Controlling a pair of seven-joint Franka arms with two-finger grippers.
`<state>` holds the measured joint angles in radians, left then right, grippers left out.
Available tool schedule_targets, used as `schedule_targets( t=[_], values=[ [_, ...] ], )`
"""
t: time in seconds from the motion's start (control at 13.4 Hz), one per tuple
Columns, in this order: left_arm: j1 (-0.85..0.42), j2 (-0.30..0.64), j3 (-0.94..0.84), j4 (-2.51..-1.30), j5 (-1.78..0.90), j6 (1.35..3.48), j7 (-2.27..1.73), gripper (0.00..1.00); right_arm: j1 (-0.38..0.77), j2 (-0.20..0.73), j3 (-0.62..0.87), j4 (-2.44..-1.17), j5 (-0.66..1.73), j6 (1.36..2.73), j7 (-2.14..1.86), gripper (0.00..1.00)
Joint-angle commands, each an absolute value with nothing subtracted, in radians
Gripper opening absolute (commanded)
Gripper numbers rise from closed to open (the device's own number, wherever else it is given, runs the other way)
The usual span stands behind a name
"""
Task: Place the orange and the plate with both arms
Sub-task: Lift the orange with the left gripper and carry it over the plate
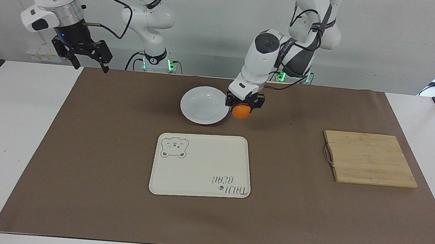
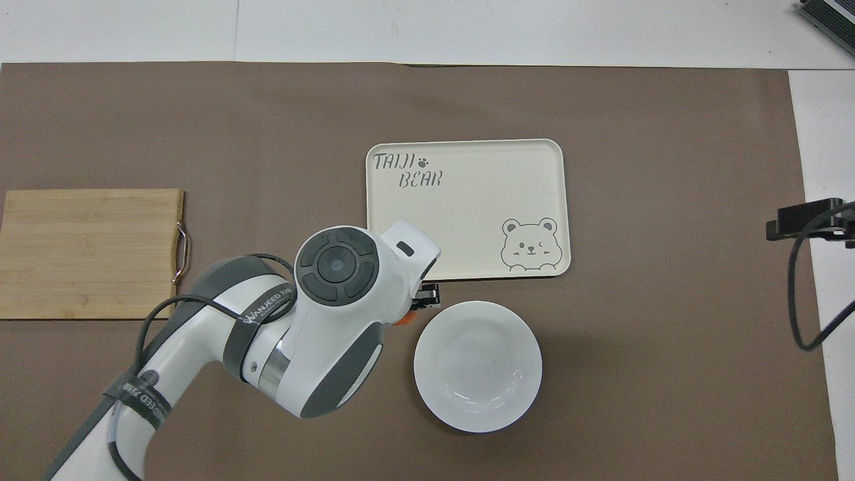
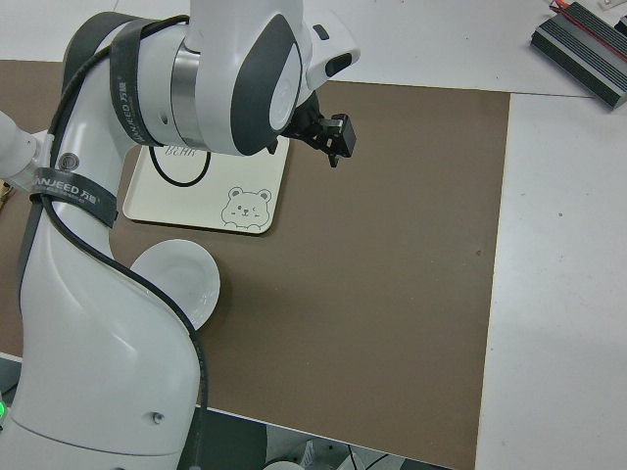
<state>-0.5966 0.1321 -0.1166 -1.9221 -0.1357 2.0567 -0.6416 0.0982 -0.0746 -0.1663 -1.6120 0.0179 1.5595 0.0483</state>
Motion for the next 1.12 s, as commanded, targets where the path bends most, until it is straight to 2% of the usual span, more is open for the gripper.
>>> schedule_targets(
  t=[0.0, 0.67, 0.97, 1.05],
  values=[
    [-0.652, 0.139, -0.101, -1.965, -0.207, 2.117, -0.647, 0.0, 0.087, -0.101, -0.16, -1.644, 0.009, 1.575, 0.034, 1.0],
    [-0.785, 0.179, -0.1, -2.002, -0.265, 2.229, -0.728, 0.0, 0.087, -0.101, -0.16, -1.644, 0.009, 1.575, 0.034, 1.0],
    [-0.865, 0.302, -0.095, -2.009, -0.249, 2.356, -0.827, 0.0, 0.087, -0.101, -0.16, -1.646, 0.009, 1.575, 0.034, 1.0],
    [-0.865, 0.311, -0.095, -2.011, -0.239, 2.355, -0.824, 0.08, 0.087, -0.101, -0.161, -1.646, 0.009, 1.575, 0.034, 1.0]
  ],
)
